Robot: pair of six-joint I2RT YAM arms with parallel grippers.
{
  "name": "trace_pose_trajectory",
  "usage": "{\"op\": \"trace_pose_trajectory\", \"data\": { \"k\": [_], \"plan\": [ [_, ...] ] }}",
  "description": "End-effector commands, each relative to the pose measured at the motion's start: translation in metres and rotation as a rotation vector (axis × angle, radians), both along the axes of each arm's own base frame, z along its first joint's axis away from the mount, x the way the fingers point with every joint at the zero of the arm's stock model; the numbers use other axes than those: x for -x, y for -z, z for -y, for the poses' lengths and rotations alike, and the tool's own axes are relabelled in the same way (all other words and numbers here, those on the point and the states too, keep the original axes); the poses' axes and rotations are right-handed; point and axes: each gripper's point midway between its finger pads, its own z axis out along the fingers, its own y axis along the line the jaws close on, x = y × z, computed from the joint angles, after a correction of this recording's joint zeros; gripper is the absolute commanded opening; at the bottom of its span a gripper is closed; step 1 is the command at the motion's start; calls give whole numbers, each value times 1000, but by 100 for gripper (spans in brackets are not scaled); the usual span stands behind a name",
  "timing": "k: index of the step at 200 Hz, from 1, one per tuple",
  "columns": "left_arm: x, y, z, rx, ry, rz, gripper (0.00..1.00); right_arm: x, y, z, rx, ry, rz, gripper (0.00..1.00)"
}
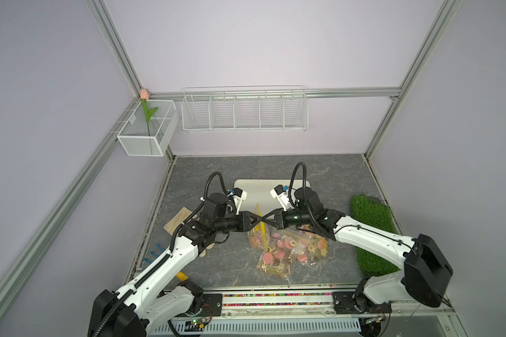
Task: Pour cookies out of the ziploc bag
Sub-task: Open the ziploc bag at the center of the board.
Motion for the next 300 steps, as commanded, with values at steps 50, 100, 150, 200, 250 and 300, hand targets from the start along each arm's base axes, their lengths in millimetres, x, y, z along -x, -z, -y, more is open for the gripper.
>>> {"op": "trace_pose_trajectory", "data": {
  "k": [50, 100, 150, 200, 250, 300],
  "plan": [
    [-6, -2, 3, 21, -10, -3, 25, 4, -4, -5, -30, -16, 11, 7],
    [-7, -1, 2, 14, -18, -2, 9, 4, -6, -5, -40, -11, 10, 6],
    [-10, 2, -2, -9, -47, -5, 0, 2, -7, 1, -12, 17, 28, 7],
    [-8, -5, 1, 14, -37, -19, 0, -4, -3, 15, 121, 87, 72, 6],
    [-9, -2, -3, -17, -56, -27, 0, -10, -5, 28, 189, 160, 100, 6],
    [-12, 0, 5, 20, -45, -56, 0, 1, -9, 13, 133, 83, 99, 23]
  ]
}}
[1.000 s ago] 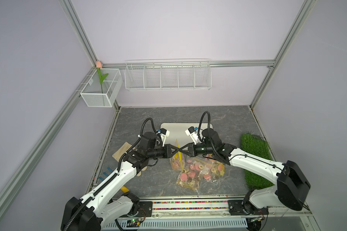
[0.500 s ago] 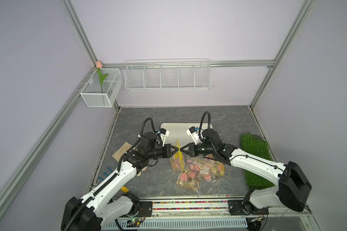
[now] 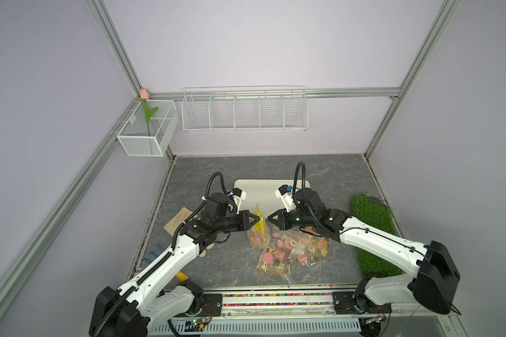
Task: Pour cookies out of the ziploc bag
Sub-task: Open the ziploc bag at the center of the board.
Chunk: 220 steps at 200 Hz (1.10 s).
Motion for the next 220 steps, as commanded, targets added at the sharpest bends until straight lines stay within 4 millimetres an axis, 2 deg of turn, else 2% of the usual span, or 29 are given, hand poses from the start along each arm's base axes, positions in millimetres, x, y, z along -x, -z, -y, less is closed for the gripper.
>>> {"op": "trace_pose_trajectory", "data": {
  "k": [1, 18, 34, 79, 119, 179, 220],
  "plan": [
    [-7, -9, 4, 26, -6, 1, 0, 7, -13, -10, -35, -50, 31, 24],
    [-7, -11, 5, 29, -6, 6, 0, 11, -15, -14, -39, -66, 42, 39],
    [-7, -13, 4, 29, -8, 10, 0, 13, -13, -17, -26, -71, 47, 43],
    [-4, -15, 2, 31, -9, 14, 0, 5, 6, -16, 58, -4, 43, 44],
    [0, -16, 1, 33, -5, 16, 0, -3, 14, -15, 77, 37, 31, 44],
    [1, -14, 1, 37, 0, 13, 0, -6, 13, -23, 64, 35, 20, 44],
    [1, -12, 1, 33, 2, 15, 0, -1, 7, -30, 12, -4, 2, 44]
  ]
}}
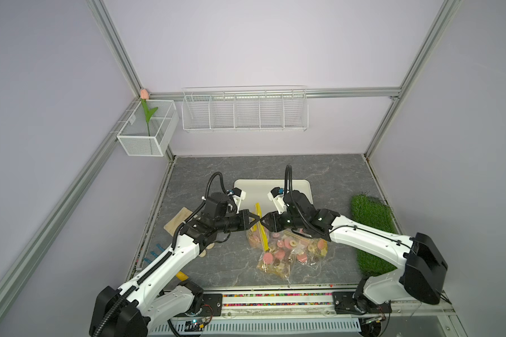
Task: Pour cookies out of the ziploc bag
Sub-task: Open the ziploc bag at the center of the board.
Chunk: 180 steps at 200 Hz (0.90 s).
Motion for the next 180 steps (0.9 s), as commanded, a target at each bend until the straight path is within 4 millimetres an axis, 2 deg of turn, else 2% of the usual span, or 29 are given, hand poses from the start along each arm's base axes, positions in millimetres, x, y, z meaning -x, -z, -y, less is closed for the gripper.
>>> {"op": "trace_pose_trajectory", "data": {
  "k": [1, 43, 100, 160, 180],
  "plan": [
    [0, -9, 1, 21, 9, 25, 0, 2, -12, -11, -64, -25, -5, 44],
    [2, -11, 0, 17, 15, 39, 0, 6, -10, -12, -110, -46, -47, 41],
    [7, -12, -1, 34, 33, 68, 0, 15, -18, -20, -190, -113, -61, 36],
    [7, -10, -1, 35, 29, 64, 0, 17, -18, -23, -221, -122, -73, 23],
    [8, -10, -2, 33, 27, 64, 0, 16, -19, -23, -228, -122, -74, 16]
  ]
}}
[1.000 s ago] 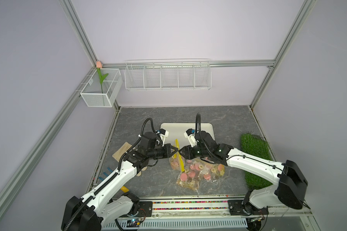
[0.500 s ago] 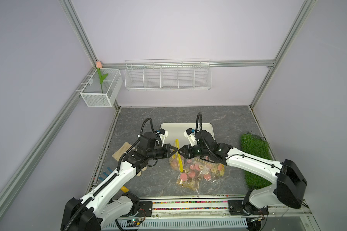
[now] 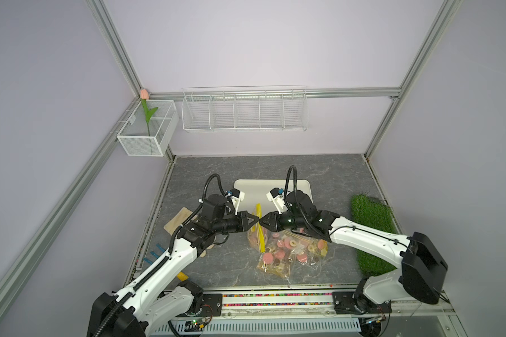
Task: Pour cookies out of the ziploc bag
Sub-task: Open the ziploc bag at the center of the board.
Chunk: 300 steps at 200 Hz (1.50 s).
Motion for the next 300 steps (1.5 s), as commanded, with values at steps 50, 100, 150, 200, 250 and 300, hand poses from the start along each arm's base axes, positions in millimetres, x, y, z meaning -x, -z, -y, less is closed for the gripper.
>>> {"op": "trace_pose_trajectory", "data": {
  "k": [50, 100, 150, 200, 250, 300],
  "plan": [
    [3, -6, -3, -3, 9, 45, 0, -1, -7, 3, -11, 19, 29, 7],
    [3, -4, -3, -13, 9, 48, 0, -7, -7, 17, 47, 81, 62, 7],
    [-3, 4, -5, -40, -15, 39, 0, -7, -10, 19, 61, 82, 84, 6],
    [-5, 6, -1, -32, -9, 19, 36, -4, -10, 13, 81, 58, 96, 7],
    [-10, 5, 5, -10, -5, 0, 58, -1, -15, 7, 83, 40, 110, 7],
    [-12, 8, 5, -14, -13, -3, 40, 2, -17, 4, 77, 26, 114, 7]
  ]
}}
